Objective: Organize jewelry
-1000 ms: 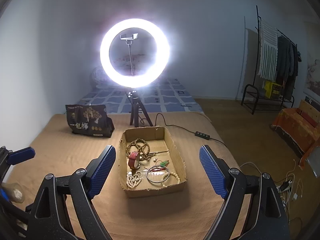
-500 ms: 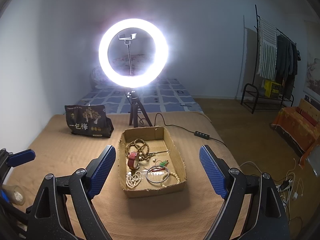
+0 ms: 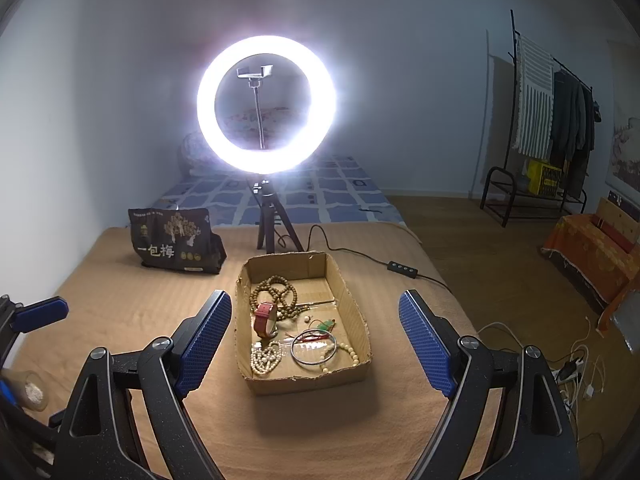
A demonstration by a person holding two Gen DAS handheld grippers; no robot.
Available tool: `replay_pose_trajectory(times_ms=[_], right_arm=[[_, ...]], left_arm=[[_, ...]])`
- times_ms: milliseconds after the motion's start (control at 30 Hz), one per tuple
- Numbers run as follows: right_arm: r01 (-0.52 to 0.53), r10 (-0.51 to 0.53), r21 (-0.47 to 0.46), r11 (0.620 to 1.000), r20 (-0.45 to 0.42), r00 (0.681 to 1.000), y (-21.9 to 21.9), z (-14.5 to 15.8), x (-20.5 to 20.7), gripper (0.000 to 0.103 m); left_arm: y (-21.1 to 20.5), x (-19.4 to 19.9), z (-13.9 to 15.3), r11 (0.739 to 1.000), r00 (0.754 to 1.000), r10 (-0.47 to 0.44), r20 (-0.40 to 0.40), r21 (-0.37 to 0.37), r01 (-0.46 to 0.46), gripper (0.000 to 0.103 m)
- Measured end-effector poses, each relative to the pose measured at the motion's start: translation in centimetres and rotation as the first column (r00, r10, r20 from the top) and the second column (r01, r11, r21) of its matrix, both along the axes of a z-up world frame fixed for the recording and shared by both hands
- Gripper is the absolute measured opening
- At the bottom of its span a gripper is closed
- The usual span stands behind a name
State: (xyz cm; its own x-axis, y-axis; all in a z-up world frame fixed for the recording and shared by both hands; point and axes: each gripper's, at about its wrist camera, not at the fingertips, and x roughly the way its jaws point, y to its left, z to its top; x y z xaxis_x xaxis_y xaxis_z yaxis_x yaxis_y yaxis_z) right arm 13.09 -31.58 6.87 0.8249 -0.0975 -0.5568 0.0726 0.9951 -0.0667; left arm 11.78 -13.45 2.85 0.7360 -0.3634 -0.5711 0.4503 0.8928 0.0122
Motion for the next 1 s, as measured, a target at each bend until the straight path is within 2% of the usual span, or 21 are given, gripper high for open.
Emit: replay_pose_trajectory(times_ms=[1000], right_arm=[[-0.006,0.006,-0.006,1.000,-0.010,1.000,-0.01,-0.03,-0.07,0.086]], left_arm=[[-0.02,-0.09,-0.19,1.000,1.000,0.005,0.008,0.003,-0.005,0.103]])
